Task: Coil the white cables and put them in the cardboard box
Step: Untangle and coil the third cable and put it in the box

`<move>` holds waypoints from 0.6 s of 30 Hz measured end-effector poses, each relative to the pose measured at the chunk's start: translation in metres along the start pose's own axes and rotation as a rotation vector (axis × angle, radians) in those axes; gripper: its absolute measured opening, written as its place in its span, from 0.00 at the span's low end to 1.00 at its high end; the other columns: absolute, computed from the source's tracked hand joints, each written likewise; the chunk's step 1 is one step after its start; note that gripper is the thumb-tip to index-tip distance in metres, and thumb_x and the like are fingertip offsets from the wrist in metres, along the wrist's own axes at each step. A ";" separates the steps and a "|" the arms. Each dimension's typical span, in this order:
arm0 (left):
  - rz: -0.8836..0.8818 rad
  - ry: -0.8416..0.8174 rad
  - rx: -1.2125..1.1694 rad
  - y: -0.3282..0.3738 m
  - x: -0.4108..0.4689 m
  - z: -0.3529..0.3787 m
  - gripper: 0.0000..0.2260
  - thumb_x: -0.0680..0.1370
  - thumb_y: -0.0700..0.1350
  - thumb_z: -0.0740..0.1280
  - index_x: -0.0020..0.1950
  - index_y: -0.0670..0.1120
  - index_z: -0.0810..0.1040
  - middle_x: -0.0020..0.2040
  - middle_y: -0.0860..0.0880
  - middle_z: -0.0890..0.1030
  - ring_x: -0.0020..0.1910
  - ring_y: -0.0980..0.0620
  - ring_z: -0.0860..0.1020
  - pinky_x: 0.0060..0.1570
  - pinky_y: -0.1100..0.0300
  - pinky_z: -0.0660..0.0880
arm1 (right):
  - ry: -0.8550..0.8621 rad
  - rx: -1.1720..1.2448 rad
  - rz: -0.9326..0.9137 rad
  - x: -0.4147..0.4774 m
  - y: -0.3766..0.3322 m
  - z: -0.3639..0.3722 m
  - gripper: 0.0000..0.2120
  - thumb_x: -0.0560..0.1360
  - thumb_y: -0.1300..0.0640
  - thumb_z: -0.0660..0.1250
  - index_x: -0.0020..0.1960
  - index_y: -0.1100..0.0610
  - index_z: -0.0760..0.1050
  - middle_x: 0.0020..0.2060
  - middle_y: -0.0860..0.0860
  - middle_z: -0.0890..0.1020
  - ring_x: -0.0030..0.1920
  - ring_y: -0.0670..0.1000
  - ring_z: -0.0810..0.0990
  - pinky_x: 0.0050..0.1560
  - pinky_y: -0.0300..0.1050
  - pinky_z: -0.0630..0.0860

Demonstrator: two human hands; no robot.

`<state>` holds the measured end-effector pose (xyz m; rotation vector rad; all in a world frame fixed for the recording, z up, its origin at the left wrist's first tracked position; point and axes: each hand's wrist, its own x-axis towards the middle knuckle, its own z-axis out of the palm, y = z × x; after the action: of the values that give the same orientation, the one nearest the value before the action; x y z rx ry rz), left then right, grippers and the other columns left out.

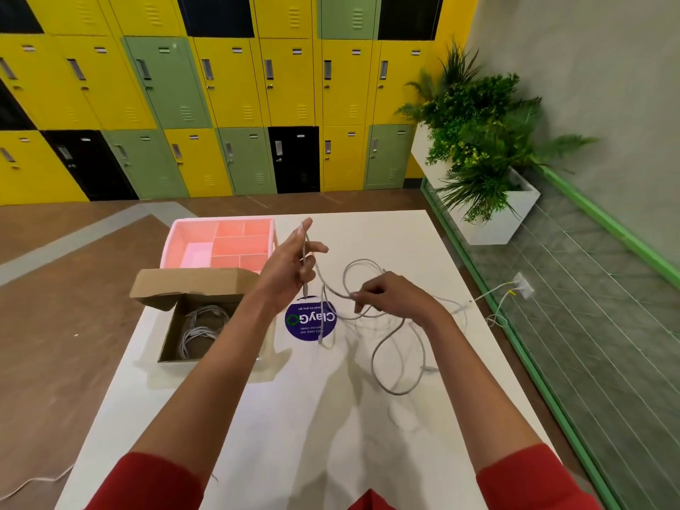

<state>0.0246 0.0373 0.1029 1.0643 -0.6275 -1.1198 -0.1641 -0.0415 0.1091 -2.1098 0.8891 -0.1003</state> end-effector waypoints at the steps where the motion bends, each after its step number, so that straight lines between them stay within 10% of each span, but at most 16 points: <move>1: 0.003 0.019 0.075 -0.002 0.000 0.000 0.19 0.83 0.52 0.53 0.74 0.52 0.62 0.44 0.52 0.83 0.30 0.58 0.71 0.33 0.65 0.66 | -0.047 -0.028 -0.029 -0.001 -0.008 -0.002 0.14 0.77 0.49 0.67 0.43 0.59 0.84 0.23 0.43 0.72 0.23 0.39 0.69 0.25 0.29 0.62; 8: 0.062 0.016 0.385 -0.023 -0.002 -0.001 0.22 0.83 0.53 0.50 0.77 0.53 0.55 0.58 0.45 0.81 0.55 0.48 0.81 0.60 0.51 0.75 | -0.199 -0.107 -0.174 -0.001 -0.041 -0.013 0.13 0.76 0.49 0.68 0.43 0.57 0.84 0.25 0.46 0.71 0.23 0.41 0.67 0.25 0.29 0.62; 12: 0.133 -0.090 0.558 -0.031 -0.013 0.014 0.20 0.84 0.47 0.50 0.76 0.47 0.61 0.59 0.47 0.78 0.46 0.61 0.82 0.41 0.66 0.79 | -0.130 -0.017 -0.252 0.001 -0.045 -0.014 0.12 0.77 0.50 0.67 0.48 0.57 0.84 0.30 0.48 0.79 0.28 0.41 0.71 0.32 0.30 0.65; 18: -0.034 -0.190 0.532 -0.032 -0.024 0.016 0.18 0.84 0.48 0.53 0.68 0.43 0.72 0.35 0.47 0.83 0.26 0.52 0.77 0.34 0.64 0.76 | 0.195 0.035 -0.259 0.006 -0.039 -0.030 0.12 0.76 0.50 0.69 0.43 0.57 0.84 0.32 0.49 0.81 0.30 0.42 0.71 0.31 0.33 0.64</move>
<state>-0.0103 0.0516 0.0823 1.4305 -1.1025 -1.1186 -0.1487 -0.0491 0.1555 -2.1990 0.7142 -0.4589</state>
